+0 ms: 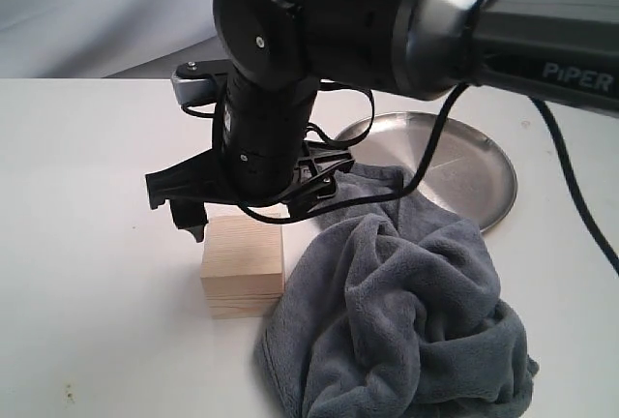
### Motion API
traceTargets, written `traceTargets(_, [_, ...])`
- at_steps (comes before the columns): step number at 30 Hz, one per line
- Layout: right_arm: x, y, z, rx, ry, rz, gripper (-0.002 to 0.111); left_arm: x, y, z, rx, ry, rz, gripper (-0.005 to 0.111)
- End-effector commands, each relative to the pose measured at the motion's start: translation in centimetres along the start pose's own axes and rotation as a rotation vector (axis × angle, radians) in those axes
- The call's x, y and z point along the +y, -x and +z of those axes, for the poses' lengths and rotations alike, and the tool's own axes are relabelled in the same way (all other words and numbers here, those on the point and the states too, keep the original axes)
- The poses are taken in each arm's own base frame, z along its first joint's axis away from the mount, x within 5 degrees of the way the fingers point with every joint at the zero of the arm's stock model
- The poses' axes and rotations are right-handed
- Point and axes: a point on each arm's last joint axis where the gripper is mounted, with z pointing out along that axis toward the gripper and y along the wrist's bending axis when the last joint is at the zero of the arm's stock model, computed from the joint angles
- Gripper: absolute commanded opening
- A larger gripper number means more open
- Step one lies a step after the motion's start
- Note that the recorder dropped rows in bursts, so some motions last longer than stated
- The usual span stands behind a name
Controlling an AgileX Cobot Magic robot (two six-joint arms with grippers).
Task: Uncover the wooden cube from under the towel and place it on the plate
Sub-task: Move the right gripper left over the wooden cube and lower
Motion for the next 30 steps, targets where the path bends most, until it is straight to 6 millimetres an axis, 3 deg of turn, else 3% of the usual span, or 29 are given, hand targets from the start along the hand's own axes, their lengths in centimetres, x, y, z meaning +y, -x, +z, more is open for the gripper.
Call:
traceTargets(1, [0.0, 0.3, 0.7, -0.002, -0.023, 0.026, 0.084, 0.0, -0.1, 0.0, 0.000, -0.005, -0.004, 0.000])
traceTargets(30, [0.6, 0.7, 6.0, 0.021, -0.003, 0.090, 0.084, 0.0, -0.1, 0.0, 0.000, -0.005, -0.004, 0.000])
